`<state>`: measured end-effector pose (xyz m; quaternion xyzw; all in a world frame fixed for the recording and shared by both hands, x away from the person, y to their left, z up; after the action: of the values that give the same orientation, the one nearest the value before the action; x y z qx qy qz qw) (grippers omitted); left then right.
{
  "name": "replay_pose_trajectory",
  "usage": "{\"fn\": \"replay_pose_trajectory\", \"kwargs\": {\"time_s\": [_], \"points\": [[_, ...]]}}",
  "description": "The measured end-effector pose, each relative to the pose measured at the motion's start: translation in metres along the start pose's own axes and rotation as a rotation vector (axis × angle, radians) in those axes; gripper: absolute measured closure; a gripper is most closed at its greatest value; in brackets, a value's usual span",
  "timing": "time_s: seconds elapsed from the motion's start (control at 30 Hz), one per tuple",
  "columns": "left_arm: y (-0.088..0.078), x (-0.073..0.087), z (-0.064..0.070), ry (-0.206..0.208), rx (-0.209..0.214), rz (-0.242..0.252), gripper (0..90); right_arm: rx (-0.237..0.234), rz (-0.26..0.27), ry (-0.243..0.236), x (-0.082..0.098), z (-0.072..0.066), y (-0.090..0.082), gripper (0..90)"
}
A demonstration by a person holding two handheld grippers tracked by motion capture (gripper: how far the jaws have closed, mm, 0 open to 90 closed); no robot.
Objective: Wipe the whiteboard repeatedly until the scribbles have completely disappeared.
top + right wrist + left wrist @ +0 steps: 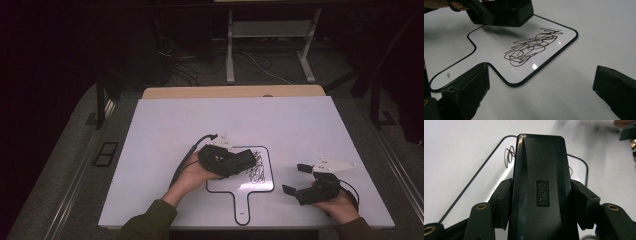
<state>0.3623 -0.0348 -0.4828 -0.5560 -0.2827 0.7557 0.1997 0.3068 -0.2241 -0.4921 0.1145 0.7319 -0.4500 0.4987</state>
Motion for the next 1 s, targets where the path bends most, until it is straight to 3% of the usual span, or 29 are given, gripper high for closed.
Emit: {"fn": "replay_pose_trajectory", "kwargs": {"time_s": [0.47,0.67,0.7,0.77,0.87,1.0], "points": [[0.030,-0.014,-0.027,-0.003,-0.021,-0.044,39.0,0.001,0.003,0.003,0.000,0.001,-0.001,0.0],[0.039,-0.015,-0.039,0.016,-0.029,-0.080,39.0,0.004,0.003,0.006,0.000,0.002,-0.002,0.0],[0.043,-0.017,-0.041,0.003,-0.035,-0.063,39.0,0.004,0.004,0.006,0.000,0.002,-0.002,0.0],[0.044,-0.017,-0.041,0.000,-0.030,-0.069,39.0,0.003,0.004,0.006,0.000,0.002,-0.002,0.0],[0.045,-0.013,-0.044,0.034,-0.028,-0.117,39.0,0.003,0.004,0.006,0.000,0.002,-0.002,0.0],[0.046,-0.013,-0.044,0.031,-0.032,-0.115,39.0,0.003,0.003,0.006,0.000,0.002,-0.002,0.0]]}}
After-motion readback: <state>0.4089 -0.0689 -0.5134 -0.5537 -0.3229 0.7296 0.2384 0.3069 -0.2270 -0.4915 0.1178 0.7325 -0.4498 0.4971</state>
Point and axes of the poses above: each handheld gripper's, and its own axes: y roughly forward along the jaws, x roughly out of its underside, z roughly to its right, the point moved 10 cm from there along y, roughly forward along the jaws, and after that the axes turned 9 degrees about x, right-handed, at the moved point
